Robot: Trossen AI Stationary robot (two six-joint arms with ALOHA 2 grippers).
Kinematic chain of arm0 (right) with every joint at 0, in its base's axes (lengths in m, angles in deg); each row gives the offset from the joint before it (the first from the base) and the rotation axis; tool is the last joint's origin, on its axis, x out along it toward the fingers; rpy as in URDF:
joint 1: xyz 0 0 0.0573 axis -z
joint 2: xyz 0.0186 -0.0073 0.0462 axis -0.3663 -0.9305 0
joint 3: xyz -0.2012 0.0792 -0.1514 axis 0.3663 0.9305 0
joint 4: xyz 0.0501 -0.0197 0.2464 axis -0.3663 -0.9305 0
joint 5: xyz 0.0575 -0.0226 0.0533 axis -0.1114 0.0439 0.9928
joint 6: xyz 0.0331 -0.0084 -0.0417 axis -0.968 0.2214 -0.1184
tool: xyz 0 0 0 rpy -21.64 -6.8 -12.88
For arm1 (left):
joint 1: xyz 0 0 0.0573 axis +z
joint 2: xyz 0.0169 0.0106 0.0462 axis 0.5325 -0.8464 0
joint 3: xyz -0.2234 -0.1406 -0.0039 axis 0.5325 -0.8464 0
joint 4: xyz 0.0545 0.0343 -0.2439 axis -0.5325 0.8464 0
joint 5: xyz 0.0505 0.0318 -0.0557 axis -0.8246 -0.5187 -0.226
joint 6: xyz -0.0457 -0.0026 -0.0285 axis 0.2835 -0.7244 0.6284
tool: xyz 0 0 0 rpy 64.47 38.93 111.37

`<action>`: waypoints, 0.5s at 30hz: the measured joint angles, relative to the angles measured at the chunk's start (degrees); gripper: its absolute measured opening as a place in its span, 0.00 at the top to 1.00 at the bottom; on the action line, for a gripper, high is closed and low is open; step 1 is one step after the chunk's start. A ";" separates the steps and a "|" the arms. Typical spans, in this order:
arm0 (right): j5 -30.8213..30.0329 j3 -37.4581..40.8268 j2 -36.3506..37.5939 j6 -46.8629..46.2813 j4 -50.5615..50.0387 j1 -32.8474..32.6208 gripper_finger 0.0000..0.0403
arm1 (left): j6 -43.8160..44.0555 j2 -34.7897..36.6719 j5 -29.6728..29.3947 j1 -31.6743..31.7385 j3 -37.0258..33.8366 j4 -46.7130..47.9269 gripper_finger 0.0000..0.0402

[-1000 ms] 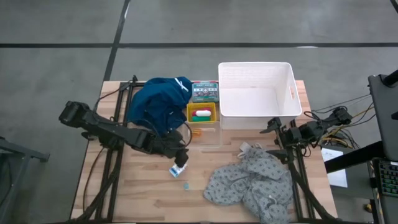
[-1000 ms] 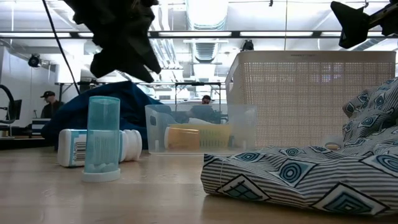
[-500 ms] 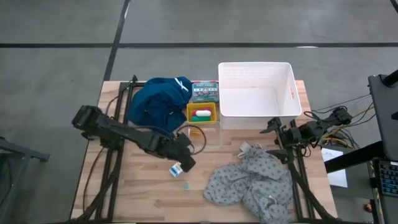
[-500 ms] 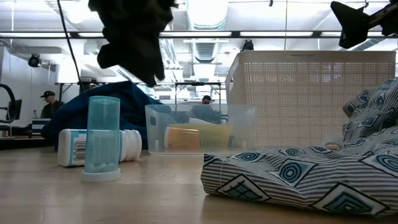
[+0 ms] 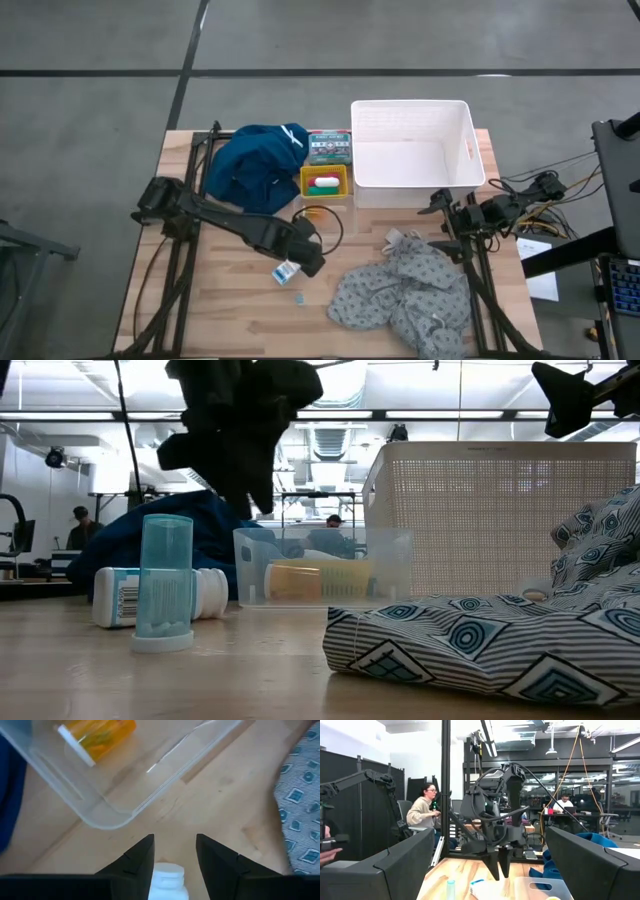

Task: Pick & Place Medicine items
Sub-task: Put the white medicine bottle into the transparent bin

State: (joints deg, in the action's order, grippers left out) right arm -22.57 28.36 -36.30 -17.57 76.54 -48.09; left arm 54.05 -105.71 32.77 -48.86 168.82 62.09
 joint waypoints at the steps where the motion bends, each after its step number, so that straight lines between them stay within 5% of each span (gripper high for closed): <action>1: -0.01 0.02 0.00 0.00 -0.01 -0.01 0.06 | -0.01 0.00 -0.02 0.04 -0.55 0.00 0.61; 9: -0.01 0.01 0.02 0.00 -0.01 -0.01 0.06 | 2.26 0.00 2.72 0.39 -3.61 -3.35 0.40; 15: 0.00 0.02 0.00 0.00 -0.01 0.00 0.06 | 0.29 -0.04 10.81 0.44 -3.70 -3.19 0.24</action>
State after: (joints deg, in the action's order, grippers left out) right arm -22.57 28.38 -36.30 -17.57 76.53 -48.09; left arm 54.34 -105.75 43.58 -48.42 165.12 58.90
